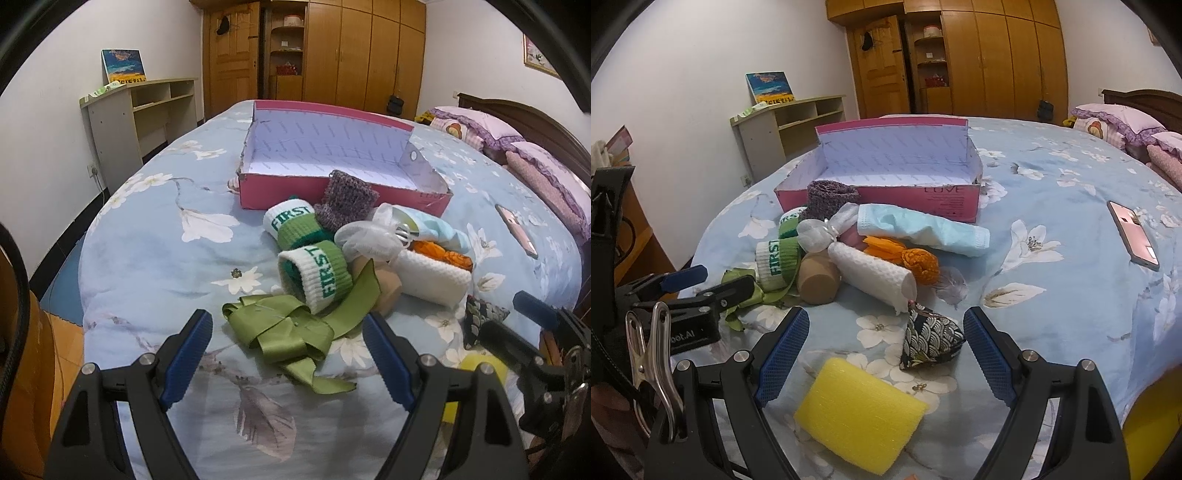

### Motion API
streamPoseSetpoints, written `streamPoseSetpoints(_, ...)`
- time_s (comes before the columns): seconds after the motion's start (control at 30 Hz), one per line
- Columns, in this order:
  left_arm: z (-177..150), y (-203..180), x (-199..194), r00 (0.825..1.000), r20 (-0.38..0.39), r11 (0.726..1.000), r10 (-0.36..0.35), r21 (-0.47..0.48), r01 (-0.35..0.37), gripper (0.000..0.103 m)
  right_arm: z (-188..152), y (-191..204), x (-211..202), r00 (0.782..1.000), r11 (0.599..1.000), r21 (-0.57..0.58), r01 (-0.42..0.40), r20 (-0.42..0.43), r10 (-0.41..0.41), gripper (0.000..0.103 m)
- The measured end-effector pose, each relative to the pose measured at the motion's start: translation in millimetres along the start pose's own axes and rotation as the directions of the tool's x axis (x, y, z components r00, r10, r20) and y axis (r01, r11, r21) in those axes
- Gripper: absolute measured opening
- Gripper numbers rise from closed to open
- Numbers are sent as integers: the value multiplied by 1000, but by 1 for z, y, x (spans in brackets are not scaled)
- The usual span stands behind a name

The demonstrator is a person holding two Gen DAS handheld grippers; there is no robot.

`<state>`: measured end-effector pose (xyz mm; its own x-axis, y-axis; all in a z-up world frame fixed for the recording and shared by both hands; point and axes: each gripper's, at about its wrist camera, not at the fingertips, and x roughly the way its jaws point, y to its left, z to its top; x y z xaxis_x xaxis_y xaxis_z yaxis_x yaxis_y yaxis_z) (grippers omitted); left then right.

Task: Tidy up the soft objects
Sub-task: 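Move the right gripper toward the patterned pouch while the left approaches the green ribbon, then grasp the patterned pouch with the right gripper while the left grasps the green ribbon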

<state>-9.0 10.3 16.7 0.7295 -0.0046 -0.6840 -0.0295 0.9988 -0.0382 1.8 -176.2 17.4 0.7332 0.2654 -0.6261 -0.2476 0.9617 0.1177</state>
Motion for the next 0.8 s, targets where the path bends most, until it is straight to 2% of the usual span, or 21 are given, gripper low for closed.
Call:
streamPoseSetpoints(0.4,-2,18,4,1000,-24,1000,10,-18,-10,87,-5,-15,8,999,999,35,24,-36,-23,88)
streamPoseSetpoints(0.63,-4,24,13,999,-50,1000,19,-23,-20,87,-9,-20,18,998,998,57,13,-67,-9,87)
streamPoseSetpoints(0.8,-6,23,23,997,-72,999,23,-23,-25,87,-11,-23,26,996,998,69,3,-91,3,79)
